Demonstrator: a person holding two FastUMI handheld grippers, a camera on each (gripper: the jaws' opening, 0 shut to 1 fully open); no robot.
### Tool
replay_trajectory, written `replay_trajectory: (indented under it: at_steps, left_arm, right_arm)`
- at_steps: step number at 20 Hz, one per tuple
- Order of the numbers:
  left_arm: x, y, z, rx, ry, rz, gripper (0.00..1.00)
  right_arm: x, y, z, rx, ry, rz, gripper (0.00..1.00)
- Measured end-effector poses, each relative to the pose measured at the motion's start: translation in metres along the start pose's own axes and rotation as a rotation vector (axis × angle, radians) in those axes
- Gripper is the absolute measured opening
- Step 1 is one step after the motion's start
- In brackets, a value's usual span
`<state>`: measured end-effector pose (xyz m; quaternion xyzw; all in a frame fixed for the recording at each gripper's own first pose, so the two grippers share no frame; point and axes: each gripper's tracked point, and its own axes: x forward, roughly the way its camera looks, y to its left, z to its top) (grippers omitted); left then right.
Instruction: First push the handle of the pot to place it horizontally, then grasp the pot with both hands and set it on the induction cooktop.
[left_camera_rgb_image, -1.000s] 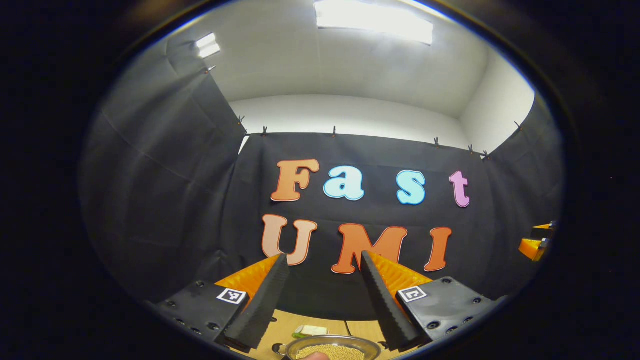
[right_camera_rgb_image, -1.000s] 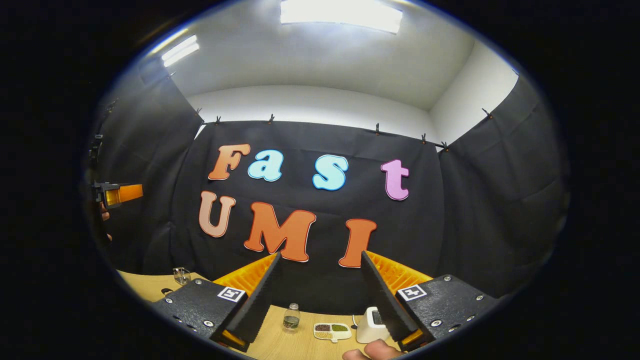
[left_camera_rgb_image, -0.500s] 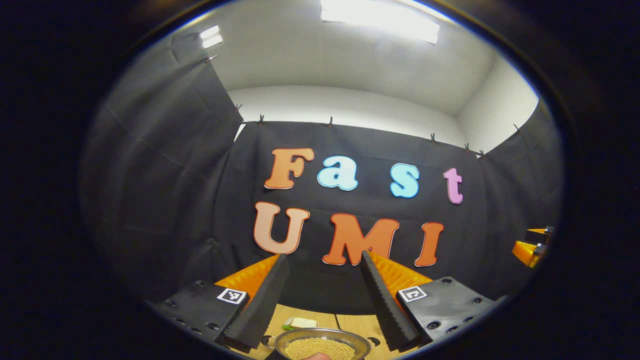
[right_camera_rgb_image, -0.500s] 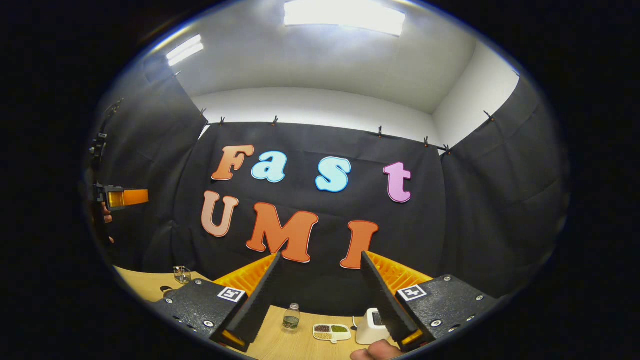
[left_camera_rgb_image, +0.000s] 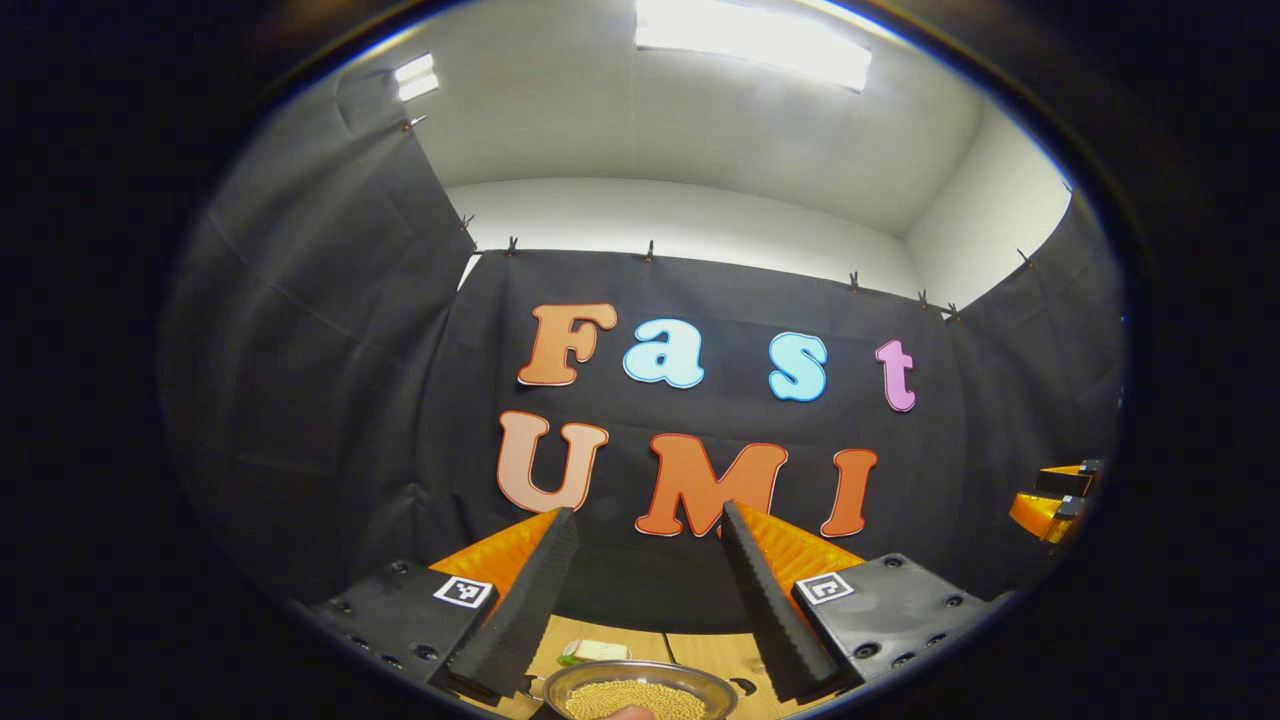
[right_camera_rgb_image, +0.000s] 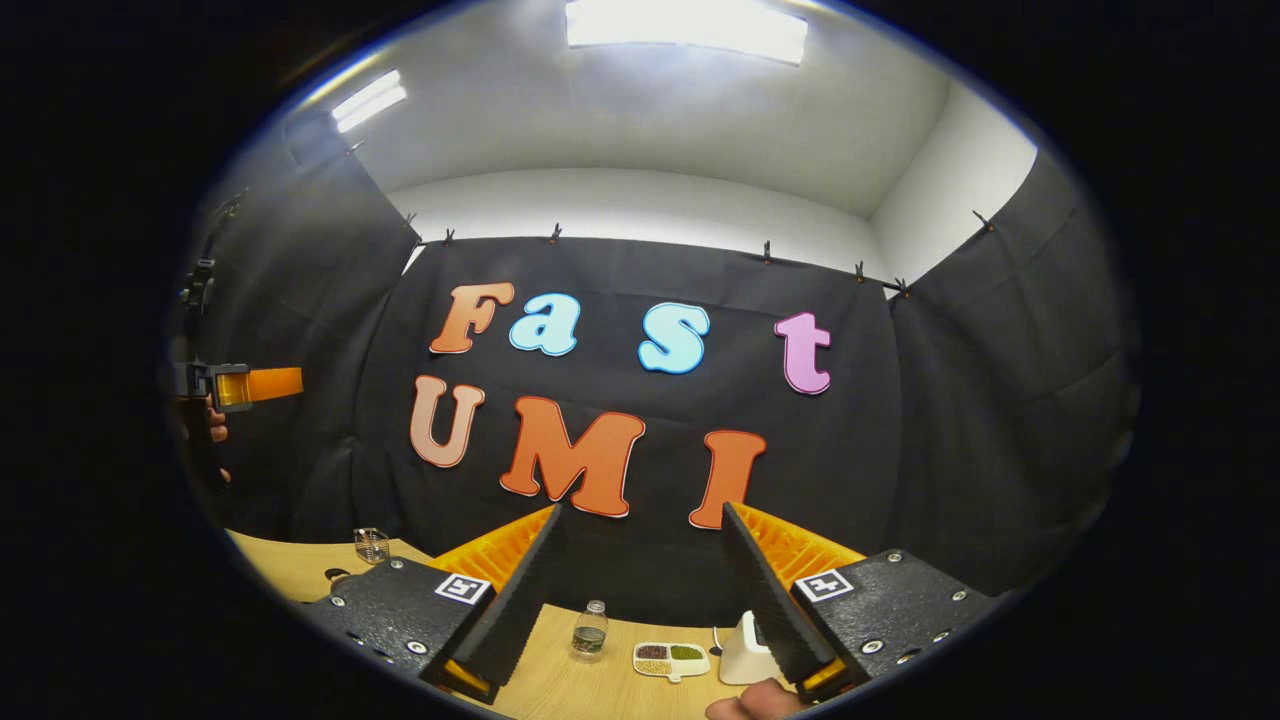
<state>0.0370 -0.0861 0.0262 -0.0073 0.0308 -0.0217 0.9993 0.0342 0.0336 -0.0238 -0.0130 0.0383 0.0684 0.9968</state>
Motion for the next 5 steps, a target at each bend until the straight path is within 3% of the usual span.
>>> replay_trajectory:
  at_steps: [1,5]
  left_arm:
    - [0.0005,-0.0019,0.0008,0.003,-0.004,-0.002,0.97]
    - [0.0013,-0.0058,0.0005,0.016,-0.005,-0.004,0.92]
  right_arm:
    - [0.0006,-0.0008,-0.0014,-0.003,0.001,-0.001,0.95]
    - [0.002,0.0077,-0.0019,0.01,0.009,0.02,0.95]
